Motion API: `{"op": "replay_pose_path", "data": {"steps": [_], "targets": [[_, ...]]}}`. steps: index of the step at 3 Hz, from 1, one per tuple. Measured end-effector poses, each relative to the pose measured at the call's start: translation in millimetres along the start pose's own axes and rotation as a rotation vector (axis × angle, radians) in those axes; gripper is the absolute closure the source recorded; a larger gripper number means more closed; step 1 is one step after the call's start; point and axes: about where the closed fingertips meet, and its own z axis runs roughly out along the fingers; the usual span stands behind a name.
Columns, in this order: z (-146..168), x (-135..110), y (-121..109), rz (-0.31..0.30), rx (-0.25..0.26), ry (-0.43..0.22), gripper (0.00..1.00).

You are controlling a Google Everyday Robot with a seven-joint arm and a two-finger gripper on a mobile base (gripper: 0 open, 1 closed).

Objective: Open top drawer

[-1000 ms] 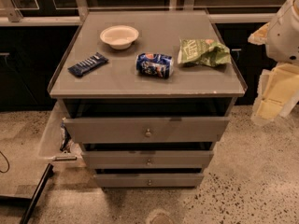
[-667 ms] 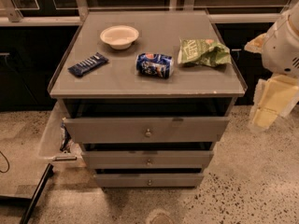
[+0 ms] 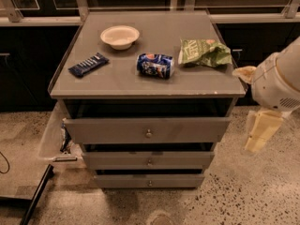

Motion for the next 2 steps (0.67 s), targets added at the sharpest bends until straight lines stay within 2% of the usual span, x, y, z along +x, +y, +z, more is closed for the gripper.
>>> {"op": "replay_pose_path", "data": {"steps": [1,2], "targets": [[30.6,13.0,7.6,-0.064,-0.008,-0.077,0.0],[31.5,13.0,7.9,-0.121,-0.004,-0.083,0.0]]}}
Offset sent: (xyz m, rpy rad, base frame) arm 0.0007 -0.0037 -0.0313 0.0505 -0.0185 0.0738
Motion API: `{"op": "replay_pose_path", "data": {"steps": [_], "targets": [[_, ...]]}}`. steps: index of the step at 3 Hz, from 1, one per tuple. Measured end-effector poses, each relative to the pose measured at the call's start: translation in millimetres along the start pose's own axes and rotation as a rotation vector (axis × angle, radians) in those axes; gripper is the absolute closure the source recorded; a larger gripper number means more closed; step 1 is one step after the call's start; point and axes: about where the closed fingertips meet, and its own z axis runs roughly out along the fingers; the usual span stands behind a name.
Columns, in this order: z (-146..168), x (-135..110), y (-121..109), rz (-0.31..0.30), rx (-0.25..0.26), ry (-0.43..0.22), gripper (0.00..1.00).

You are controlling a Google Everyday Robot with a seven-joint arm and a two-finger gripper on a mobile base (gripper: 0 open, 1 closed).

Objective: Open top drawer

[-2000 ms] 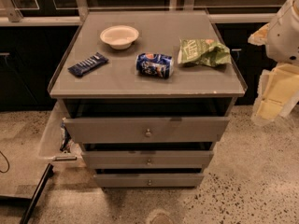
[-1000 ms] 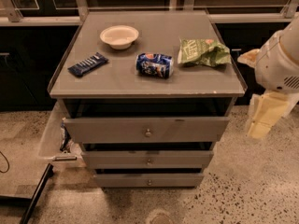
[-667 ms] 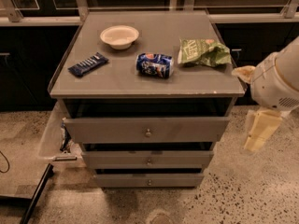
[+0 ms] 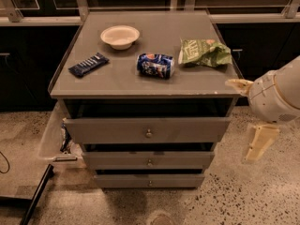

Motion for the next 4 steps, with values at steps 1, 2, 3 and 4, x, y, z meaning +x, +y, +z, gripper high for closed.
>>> {"op": "replay_pose_path", "data": {"steps": [1,2,3,4], "targets": [[0.1,0.0,0.0,0.0,0.0,0.0,0.0],[29.7,5.3,8.9,0.025,-0.036,-0.034,0.0],[75.3,8.4,14.7,0.028,-0.086,-0.058,0.0],[153.7,17.1,8.2,0.011,-0.142,-0.096,0.0]]}}
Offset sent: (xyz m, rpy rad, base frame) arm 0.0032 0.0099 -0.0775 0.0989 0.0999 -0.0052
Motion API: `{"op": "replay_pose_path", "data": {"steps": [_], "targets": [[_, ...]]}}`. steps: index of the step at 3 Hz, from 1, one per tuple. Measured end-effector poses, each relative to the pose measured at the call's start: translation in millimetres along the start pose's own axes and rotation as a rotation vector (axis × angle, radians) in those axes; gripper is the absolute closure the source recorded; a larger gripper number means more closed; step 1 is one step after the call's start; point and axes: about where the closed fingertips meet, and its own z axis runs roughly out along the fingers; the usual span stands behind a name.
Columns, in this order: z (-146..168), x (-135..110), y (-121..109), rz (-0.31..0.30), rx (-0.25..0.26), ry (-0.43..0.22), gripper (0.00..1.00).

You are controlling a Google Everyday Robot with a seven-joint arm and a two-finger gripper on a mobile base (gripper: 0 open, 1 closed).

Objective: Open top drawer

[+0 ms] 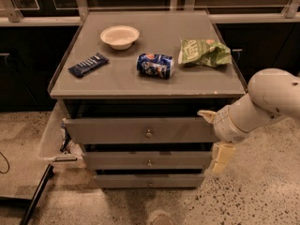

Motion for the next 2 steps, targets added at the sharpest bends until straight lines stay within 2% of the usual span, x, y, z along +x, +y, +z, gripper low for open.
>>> {"op": "replay_pose_path", "data": {"steps": [1,2], "targets": [[0.1,0.0,0.0,0.0,0.0,0.0,0.0],[14.7,-4.9,-11.9,-0.011,0.013,-0.032,0.0]]}}
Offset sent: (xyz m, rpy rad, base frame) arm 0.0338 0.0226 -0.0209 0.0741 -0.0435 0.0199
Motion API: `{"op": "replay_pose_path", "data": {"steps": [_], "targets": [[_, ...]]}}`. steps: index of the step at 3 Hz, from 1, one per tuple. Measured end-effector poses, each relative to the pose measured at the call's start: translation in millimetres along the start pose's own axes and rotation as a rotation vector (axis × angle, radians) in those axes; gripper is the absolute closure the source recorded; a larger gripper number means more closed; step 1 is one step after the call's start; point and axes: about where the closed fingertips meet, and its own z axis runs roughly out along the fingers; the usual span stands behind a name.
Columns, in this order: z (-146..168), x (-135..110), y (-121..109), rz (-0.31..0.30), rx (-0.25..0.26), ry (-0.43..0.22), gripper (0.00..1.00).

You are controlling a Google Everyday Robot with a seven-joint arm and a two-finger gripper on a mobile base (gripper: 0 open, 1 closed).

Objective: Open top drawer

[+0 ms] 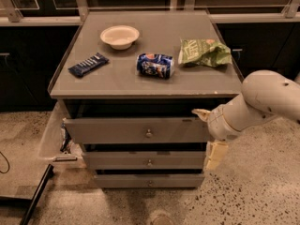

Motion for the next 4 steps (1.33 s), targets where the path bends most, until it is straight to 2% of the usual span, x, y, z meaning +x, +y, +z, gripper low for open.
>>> {"op": "replay_pose_path", "data": {"steps": [2,3,4], "targets": [[34.8,-6.4,-32.8,-0.034,0.03,-0.063,0.0],[51.6,-1.1,-41.1,-0.039,0.033,-0.083,0.0],[83.5,17.3,-61.1,-0.045,0.05,-0.084,0.0]]}}
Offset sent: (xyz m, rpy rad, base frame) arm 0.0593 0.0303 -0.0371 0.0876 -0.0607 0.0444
